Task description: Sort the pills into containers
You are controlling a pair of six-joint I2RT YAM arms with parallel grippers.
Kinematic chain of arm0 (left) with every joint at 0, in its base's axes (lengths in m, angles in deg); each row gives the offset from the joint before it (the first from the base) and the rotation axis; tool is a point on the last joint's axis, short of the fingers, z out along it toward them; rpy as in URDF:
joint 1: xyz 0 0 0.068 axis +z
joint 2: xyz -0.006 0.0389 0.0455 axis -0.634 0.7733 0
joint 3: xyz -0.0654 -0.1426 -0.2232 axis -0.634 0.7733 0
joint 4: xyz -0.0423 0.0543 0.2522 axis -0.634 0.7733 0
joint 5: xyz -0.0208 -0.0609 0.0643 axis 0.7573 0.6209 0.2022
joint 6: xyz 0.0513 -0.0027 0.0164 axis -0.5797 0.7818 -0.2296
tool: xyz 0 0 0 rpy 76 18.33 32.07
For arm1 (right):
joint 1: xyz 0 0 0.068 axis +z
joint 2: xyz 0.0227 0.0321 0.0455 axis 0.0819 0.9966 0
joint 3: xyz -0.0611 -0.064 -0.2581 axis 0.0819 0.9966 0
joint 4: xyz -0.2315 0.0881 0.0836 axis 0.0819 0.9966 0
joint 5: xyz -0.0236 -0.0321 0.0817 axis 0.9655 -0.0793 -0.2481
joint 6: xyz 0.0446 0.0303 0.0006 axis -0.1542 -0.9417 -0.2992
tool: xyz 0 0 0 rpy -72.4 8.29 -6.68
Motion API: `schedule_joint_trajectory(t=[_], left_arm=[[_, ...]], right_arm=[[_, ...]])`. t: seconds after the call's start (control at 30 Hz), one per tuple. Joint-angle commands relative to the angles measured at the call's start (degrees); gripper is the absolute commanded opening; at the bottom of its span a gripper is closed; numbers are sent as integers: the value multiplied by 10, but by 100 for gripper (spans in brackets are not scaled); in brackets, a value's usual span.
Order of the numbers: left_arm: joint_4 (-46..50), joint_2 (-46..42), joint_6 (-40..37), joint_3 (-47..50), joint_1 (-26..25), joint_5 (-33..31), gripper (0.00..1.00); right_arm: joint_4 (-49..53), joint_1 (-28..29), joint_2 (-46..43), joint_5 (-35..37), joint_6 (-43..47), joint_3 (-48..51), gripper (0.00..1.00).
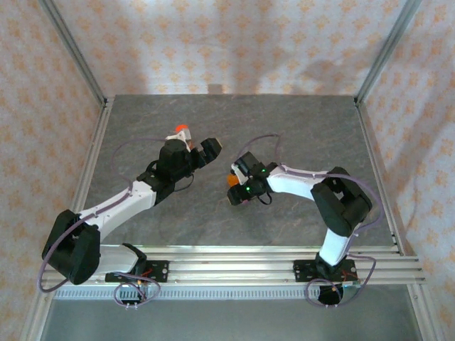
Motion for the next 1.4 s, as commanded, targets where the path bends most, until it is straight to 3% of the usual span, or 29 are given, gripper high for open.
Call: schedule_joint_trajectory(t=[0.0,0.37,0.67,1.03,1.2,1.37], left_arm=[[-21,4,-14,0,2,-11,100],[1,4,-33,-19,2,-9,100],[19,0,-46,-23,2,-9,100],[49,18,-76,-39,2,-9,100],[112,34,-126,-64,2,-17,100],[178,50,-199,-91,-5,-43,100]], right_arm=[[38,-7,-14,74,-12,11,71],[118,-8,-21,201,-68,-6,71],[154,-40,-10,258,-91,-34,71],[193,-79,-35,247,-93,-54,72],[201,-83,-87,217,-105,-51,75],[176,-114,-84,159,-123,-60,77]])
